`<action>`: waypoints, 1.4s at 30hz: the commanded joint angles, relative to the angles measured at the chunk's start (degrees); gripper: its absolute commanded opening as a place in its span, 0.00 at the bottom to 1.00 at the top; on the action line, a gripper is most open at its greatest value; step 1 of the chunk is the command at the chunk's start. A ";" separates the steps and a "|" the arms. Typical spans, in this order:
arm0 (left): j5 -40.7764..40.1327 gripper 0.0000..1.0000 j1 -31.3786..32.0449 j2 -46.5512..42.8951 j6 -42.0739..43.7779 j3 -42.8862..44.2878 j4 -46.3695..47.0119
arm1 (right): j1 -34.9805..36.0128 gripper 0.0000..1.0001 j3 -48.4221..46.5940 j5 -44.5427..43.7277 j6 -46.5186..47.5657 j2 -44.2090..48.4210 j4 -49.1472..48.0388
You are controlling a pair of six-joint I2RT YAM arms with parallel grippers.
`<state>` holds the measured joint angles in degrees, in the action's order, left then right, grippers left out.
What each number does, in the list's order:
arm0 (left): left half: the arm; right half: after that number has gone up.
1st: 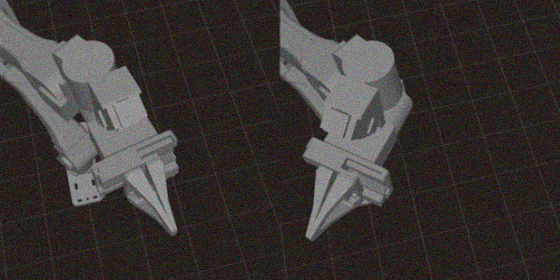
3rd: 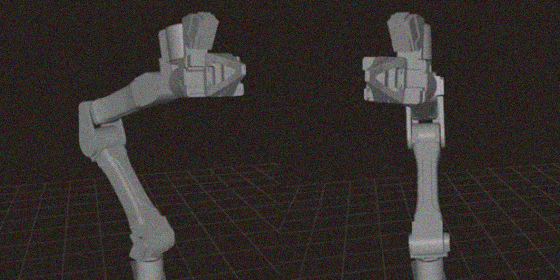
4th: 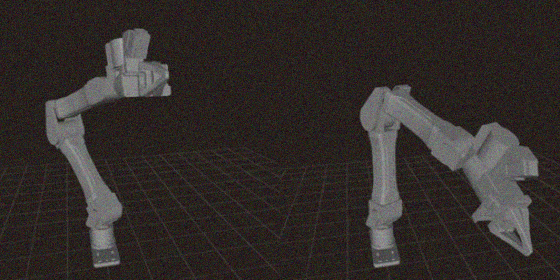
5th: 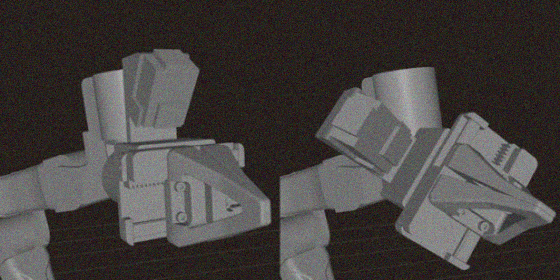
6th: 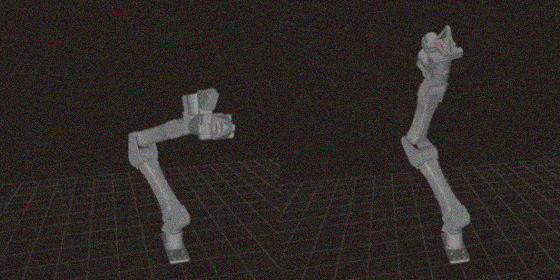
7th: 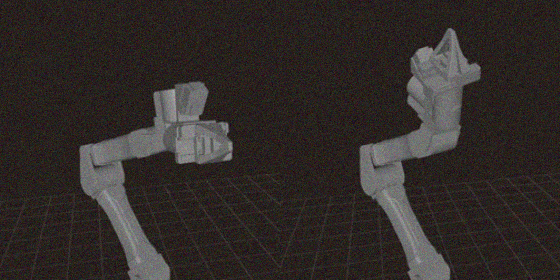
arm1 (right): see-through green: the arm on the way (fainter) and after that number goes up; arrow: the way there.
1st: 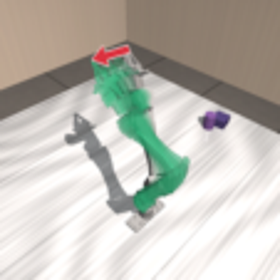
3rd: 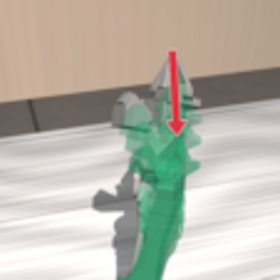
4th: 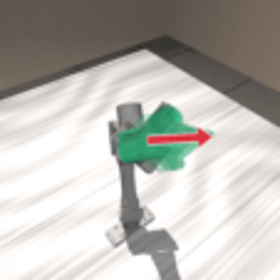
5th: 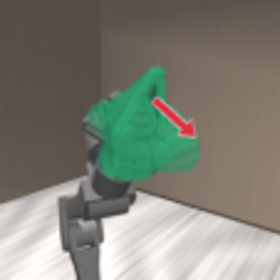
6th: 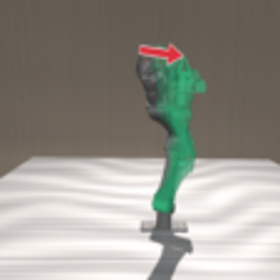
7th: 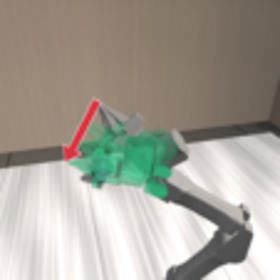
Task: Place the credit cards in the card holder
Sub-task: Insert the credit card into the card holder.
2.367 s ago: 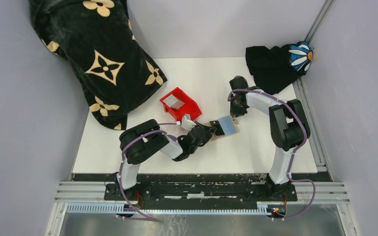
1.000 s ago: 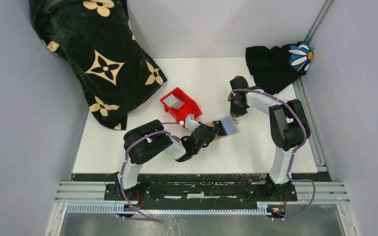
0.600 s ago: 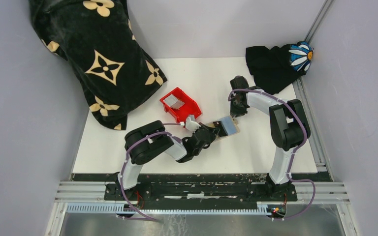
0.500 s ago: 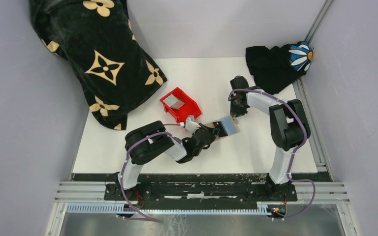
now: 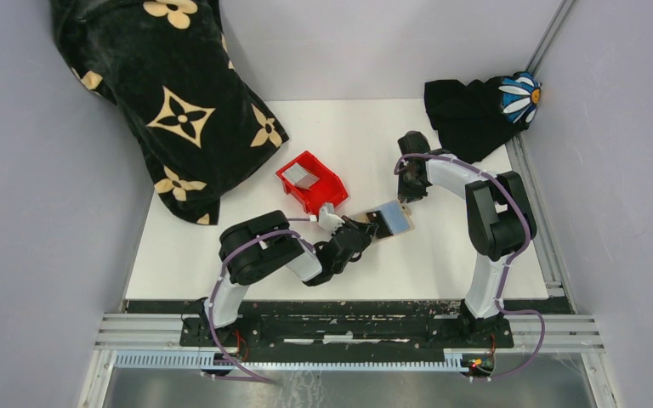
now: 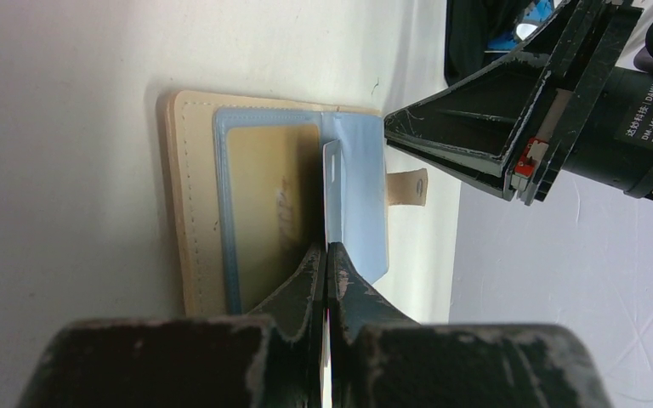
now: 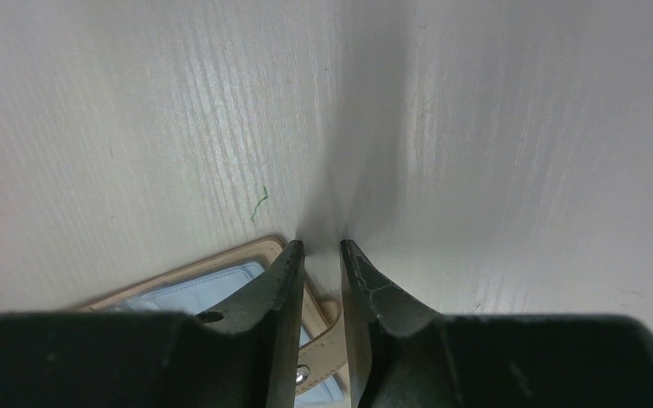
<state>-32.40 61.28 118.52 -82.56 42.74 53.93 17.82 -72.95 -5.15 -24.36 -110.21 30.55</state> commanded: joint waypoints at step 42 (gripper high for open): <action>2.67 0.04 -1.45 7.77 -5.50 2.34 8.18 | -0.25 0.29 -0.31 2.39 -0.56 -4.31 1.87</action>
<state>-31.07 60.07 124.42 -87.13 43.53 63.61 17.54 -74.26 -4.51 -24.36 -111.11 31.73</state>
